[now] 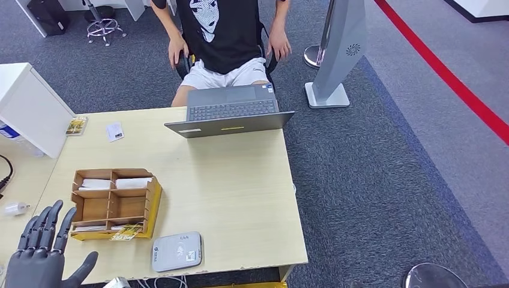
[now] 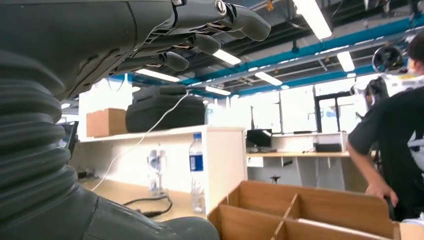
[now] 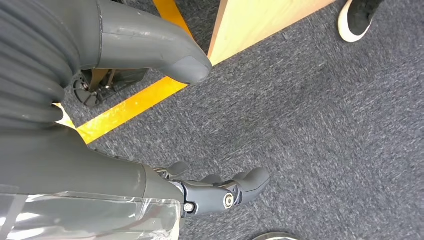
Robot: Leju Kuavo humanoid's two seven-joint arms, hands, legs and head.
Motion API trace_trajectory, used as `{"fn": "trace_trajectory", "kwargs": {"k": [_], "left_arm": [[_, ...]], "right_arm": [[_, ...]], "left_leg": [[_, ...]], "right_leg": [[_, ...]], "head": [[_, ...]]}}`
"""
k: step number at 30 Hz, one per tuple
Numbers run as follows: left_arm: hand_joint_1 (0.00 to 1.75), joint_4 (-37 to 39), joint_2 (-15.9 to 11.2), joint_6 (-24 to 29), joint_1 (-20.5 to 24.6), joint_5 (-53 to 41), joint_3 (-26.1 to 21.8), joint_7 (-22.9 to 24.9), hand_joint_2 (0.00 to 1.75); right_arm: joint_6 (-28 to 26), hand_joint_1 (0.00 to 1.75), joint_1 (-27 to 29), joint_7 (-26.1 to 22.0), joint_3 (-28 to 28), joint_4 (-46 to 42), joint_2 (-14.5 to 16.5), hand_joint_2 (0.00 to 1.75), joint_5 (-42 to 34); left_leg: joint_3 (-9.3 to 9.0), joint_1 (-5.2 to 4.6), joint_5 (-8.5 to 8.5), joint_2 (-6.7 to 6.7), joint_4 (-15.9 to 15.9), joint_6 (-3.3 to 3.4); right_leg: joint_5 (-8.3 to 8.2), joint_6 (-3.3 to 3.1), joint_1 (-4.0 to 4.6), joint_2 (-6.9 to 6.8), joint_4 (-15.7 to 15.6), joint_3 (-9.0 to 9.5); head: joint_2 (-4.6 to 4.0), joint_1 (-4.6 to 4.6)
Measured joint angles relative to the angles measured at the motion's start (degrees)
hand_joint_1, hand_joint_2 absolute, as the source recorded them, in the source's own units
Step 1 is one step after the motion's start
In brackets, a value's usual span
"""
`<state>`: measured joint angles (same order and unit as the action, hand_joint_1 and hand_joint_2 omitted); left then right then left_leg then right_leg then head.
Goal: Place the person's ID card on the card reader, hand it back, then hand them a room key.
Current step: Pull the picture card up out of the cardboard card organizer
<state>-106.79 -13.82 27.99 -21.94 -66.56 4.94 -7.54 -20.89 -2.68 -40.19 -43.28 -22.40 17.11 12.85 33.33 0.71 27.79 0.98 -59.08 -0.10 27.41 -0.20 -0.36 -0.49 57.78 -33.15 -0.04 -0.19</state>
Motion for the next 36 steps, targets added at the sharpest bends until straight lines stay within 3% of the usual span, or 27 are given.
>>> {"fn": "trace_trajectory", "kwargs": {"k": [18, 36], "left_arm": [[0.0, 15.3, 3.5, 0.4, 7.5, -1.4, -0.2, -2.6, 1.75], [0.0, 25.2, 4.0, 1.1, 13.2, -9.9, -0.3, -3.3, 1.75]], "right_arm": [[-0.4, 0.0, -0.6, 0.0, 2.0, 0.4, 0.0, 1.75, 1.6], [-0.5, 0.0, -1.9, 0.0, 3.8, 1.7, -0.1, 1.75, 2.7]], "left_leg": [[0.01, 0.0, -0.01, -0.05, 0.0, 0.0], [0.0, 0.0, -0.02, -0.04, 0.0, 0.01]], "right_leg": [[-0.01, 0.0, 0.0, -0.05, 0.0, 0.01], [-0.01, -0.01, 0.0, -0.04, 0.0, 0.0]], "head": [[0.0, 0.0], [0.0, 0.0]]}}
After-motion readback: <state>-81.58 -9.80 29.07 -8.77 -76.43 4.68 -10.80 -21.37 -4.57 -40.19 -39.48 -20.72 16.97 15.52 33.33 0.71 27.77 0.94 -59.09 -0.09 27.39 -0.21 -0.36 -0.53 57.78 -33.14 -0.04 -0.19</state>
